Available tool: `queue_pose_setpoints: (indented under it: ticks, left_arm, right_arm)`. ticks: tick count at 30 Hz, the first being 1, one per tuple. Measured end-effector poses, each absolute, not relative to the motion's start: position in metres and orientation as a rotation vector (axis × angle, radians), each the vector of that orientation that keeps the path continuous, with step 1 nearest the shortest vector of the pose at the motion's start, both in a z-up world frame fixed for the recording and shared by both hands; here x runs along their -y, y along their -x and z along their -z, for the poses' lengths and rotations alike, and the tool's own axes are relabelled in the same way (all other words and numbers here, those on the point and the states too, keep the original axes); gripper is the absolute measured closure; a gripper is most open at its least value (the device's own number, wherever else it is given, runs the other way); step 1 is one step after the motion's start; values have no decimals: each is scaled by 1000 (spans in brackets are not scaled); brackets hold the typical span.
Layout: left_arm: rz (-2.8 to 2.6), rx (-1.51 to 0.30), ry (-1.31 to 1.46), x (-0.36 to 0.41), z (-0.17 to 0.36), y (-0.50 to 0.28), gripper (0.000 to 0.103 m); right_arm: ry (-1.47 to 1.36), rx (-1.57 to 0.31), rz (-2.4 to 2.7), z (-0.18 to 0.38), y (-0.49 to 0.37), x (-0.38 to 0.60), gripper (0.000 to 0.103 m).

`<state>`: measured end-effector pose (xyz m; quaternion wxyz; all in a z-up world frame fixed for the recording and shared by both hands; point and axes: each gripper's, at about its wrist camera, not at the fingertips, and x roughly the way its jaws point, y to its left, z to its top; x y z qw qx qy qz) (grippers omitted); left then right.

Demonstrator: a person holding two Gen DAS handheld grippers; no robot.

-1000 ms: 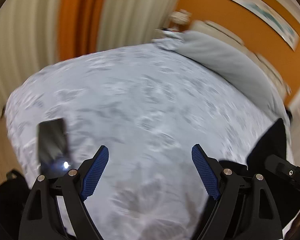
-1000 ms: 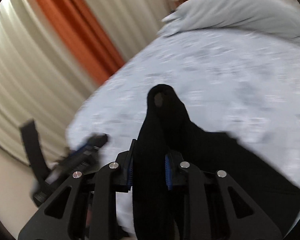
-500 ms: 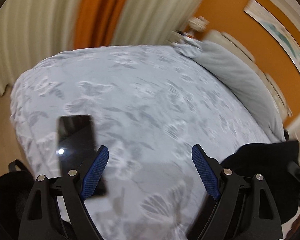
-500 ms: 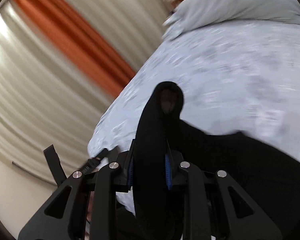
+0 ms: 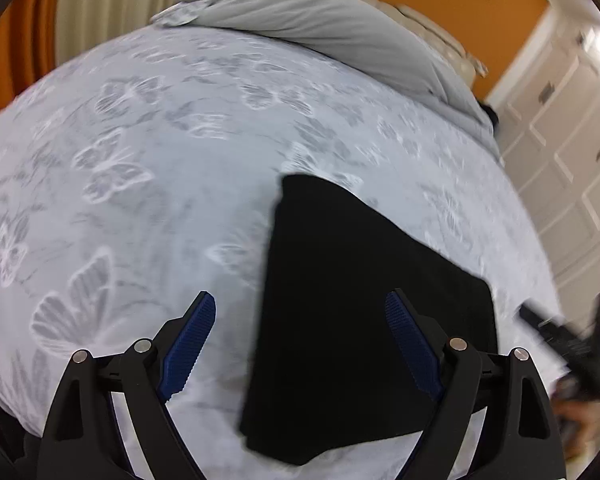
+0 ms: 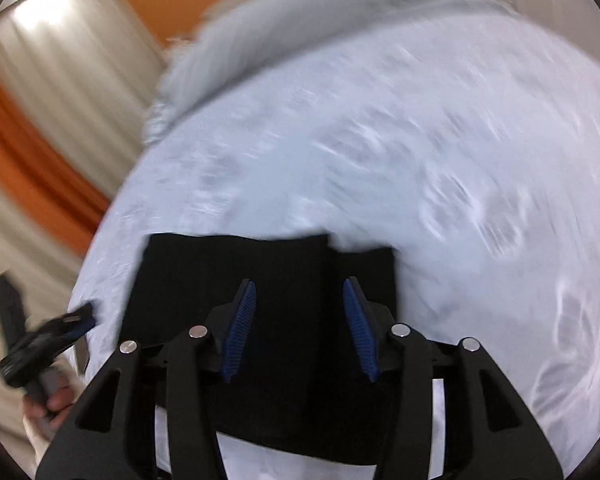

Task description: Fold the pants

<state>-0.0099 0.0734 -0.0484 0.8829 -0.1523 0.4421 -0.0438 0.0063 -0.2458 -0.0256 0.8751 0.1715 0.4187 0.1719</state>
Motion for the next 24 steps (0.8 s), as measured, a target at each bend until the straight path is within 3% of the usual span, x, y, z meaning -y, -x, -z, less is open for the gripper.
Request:
queue_pose_setpoints:
  ticks: [3,6,9,15,24]
  left_arm:
    - [63,-926,177,-39,62,1,19]
    - [32,-987,92,-23,80,-9,17]
    - [-7,-996,-5,-15,90,-12,15]
    - [10,-1014,27,-24,92,-15,13]
    - [-8,-1012,16,-19,91,-11,13]
  right_arm:
    - [-253,-897,-457,27,-12,216,66]
    - [-98,-1040,-397,74,-41,200,69]
    - [-194,-1028,-411,82,-45,214,70]
    - [-365,-1024,-463,56,-8,242,53]
    - [-500,-1058,-456,82,8,250,50]
